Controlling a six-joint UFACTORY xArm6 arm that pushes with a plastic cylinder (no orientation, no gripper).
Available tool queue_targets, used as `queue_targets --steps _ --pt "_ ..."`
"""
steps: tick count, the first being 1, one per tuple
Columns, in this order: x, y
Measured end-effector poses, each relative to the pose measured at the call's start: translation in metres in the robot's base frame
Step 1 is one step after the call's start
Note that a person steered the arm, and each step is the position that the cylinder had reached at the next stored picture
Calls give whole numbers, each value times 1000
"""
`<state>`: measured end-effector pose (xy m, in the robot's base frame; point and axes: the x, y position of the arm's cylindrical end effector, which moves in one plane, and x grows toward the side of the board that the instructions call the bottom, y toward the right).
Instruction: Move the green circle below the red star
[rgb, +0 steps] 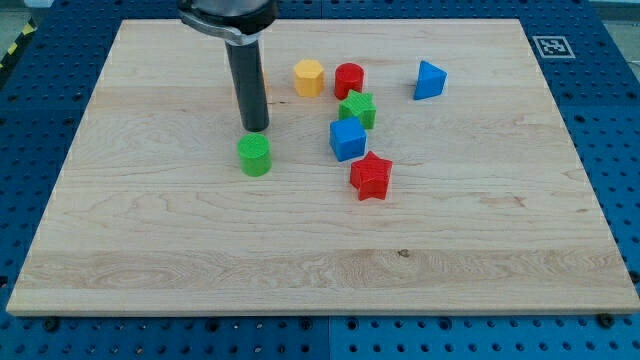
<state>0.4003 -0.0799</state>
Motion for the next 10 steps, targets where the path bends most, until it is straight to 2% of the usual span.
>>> queue_targets --steps 3,4,5,6,8,10 --pt "62 3" --pt "68 1" --pt "73 -30" --pt "103 -51" --pt "86 -72" --pt "87 -56"
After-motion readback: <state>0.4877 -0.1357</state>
